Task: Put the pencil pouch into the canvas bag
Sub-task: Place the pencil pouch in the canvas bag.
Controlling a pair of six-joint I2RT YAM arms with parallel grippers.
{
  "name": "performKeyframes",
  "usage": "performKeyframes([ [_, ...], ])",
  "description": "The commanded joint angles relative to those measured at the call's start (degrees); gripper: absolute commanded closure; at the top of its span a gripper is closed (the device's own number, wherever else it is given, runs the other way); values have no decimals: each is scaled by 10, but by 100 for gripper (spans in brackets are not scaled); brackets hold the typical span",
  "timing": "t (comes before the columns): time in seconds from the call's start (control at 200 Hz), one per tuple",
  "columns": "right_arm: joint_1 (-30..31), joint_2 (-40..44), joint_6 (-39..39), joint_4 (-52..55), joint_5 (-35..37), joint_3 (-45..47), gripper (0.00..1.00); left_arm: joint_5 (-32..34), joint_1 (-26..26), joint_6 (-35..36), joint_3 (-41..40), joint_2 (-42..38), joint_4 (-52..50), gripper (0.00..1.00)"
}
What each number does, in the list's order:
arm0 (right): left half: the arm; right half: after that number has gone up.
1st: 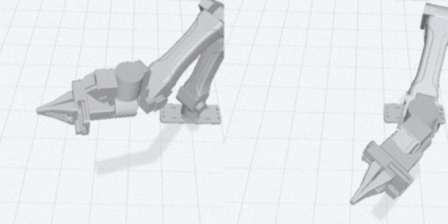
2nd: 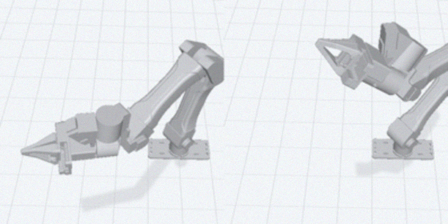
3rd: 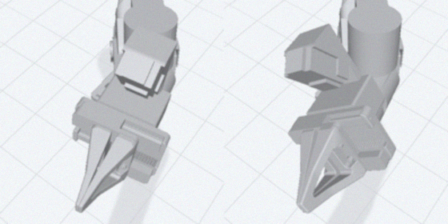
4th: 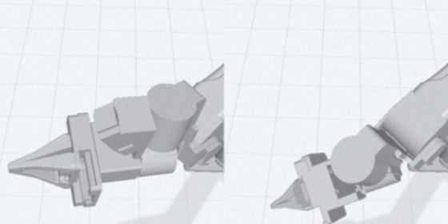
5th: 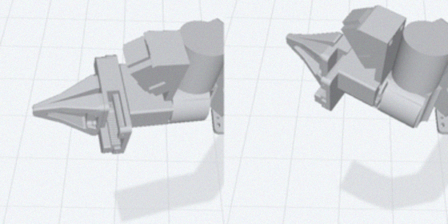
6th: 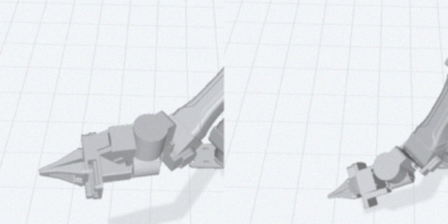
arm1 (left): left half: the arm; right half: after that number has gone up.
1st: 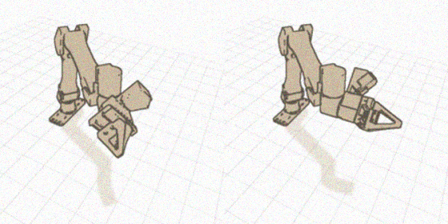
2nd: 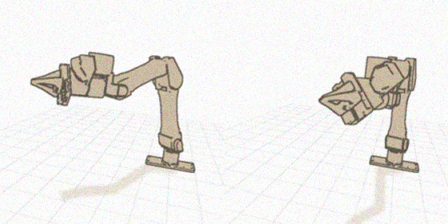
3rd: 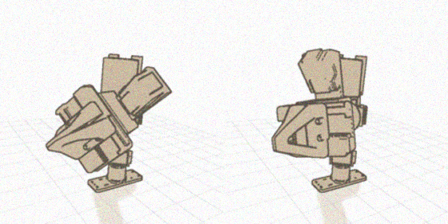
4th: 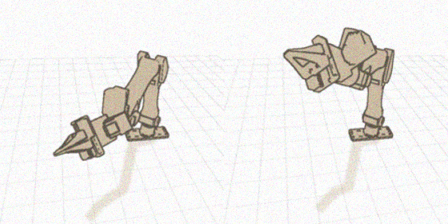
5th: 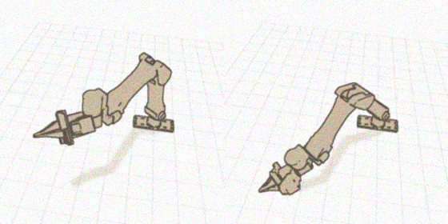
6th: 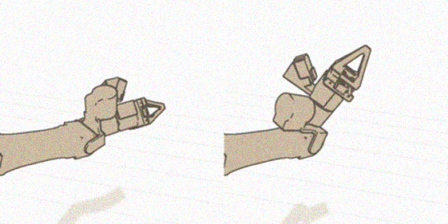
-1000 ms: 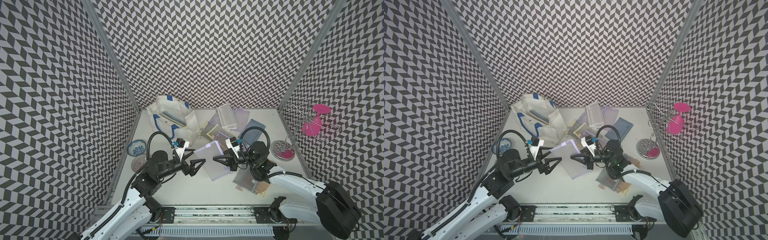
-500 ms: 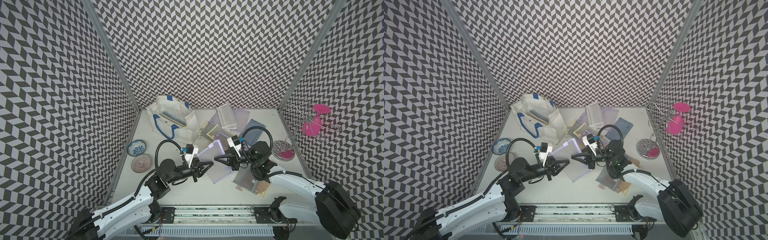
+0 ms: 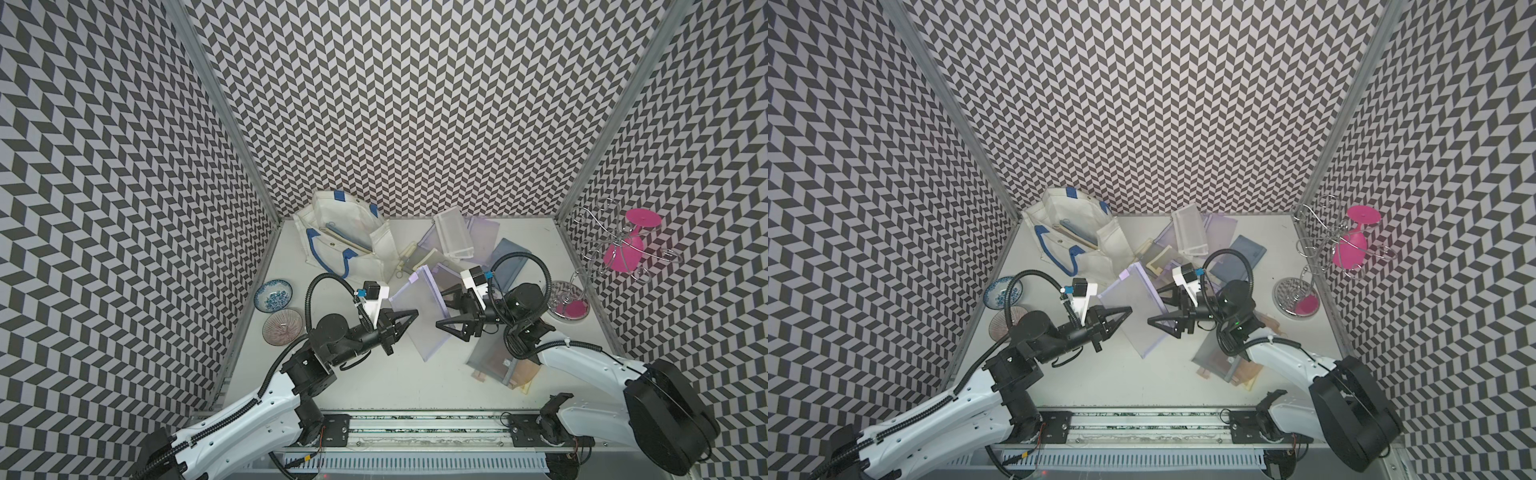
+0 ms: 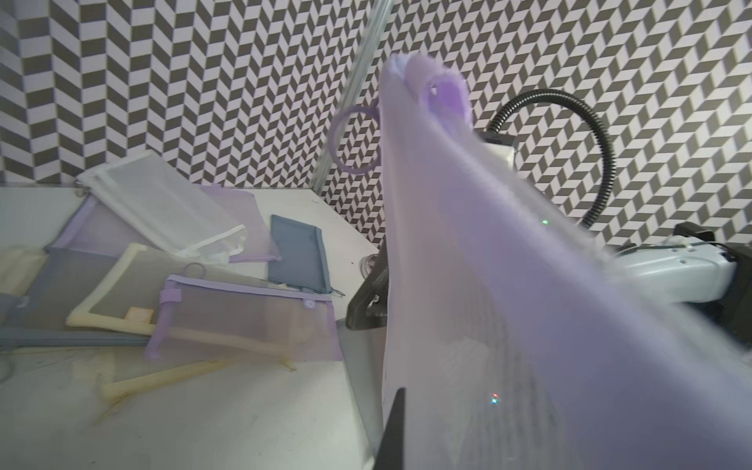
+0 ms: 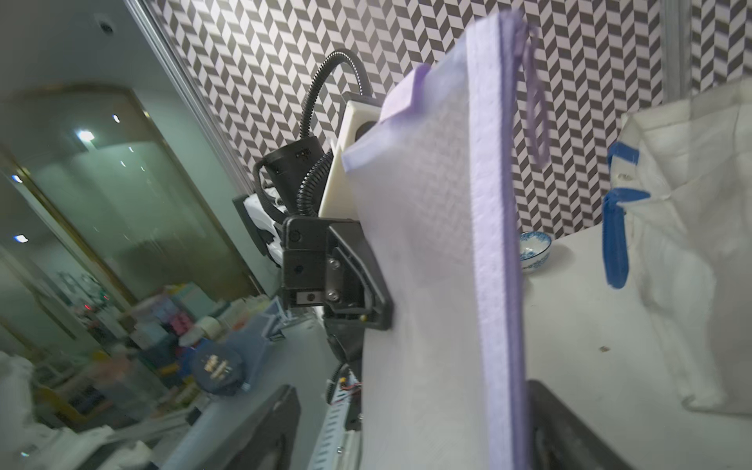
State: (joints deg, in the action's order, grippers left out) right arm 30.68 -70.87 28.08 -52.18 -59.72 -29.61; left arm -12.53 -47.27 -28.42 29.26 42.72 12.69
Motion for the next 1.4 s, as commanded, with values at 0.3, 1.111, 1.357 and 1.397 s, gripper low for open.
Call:
performKeyframes([
  [0.3,-54,35,27,-32,82,38,4,12,162,33,111,-3,-203,100],
  [1.111,-59,74,-105,219,338,10,1,-88,499,-52,383,211,-198,100],
  [1.357,-59,83,-101,204,340,21,1,-72,563,-94,365,228,-173,100],
  [1.397,-59,80,-100,203,337,20,1,-71,568,-97,358,231,-169,100],
])
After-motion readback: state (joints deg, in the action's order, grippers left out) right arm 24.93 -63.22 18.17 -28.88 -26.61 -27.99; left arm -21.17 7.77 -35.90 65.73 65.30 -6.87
